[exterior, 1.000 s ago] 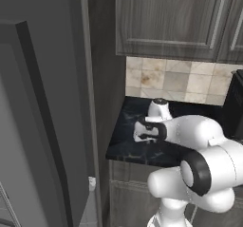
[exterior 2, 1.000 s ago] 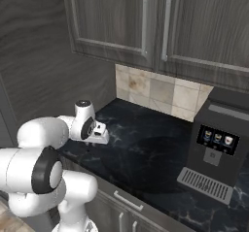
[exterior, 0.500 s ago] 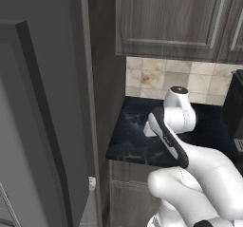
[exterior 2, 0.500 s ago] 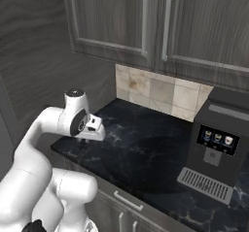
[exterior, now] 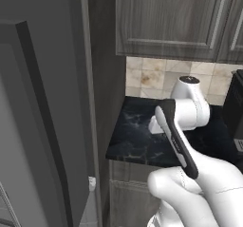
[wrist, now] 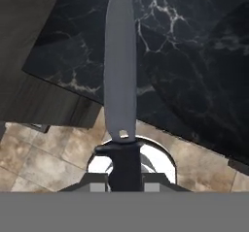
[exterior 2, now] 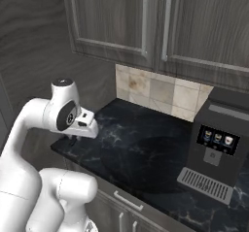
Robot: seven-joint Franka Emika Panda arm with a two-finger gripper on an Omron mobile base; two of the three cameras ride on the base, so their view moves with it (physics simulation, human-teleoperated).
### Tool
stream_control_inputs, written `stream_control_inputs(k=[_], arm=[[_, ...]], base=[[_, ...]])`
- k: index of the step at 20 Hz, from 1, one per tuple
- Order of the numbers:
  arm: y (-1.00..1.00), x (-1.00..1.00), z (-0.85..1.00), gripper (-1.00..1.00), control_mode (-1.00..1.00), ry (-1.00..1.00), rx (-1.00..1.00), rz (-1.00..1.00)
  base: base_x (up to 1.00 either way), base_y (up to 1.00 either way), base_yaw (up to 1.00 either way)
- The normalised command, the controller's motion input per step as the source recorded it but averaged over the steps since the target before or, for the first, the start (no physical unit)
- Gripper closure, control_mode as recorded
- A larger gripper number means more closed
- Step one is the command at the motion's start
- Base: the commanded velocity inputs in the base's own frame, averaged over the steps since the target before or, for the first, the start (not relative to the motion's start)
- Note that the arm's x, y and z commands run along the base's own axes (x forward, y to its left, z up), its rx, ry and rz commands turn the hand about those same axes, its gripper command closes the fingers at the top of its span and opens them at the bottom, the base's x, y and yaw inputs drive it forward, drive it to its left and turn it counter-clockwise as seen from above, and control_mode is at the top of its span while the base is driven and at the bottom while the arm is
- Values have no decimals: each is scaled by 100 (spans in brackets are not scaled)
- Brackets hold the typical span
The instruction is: Retrieve the butter from the fridge and place it on a plate on the dining table. Then retrieve the butter knife by the fridge and place it near the plate.
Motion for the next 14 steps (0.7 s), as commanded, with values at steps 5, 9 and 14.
stream_control_inputs(k=[5, 9, 14], arm=[[0, -75, 37, 100, -100, 0, -7, 0], [0, -34, 22, 100, -100, 0, -14, 0], [0, -3, 0, 100, -100, 0, 0, 0]], base=[[0, 0, 0], [0, 0, 0], [0, 0, 0]])
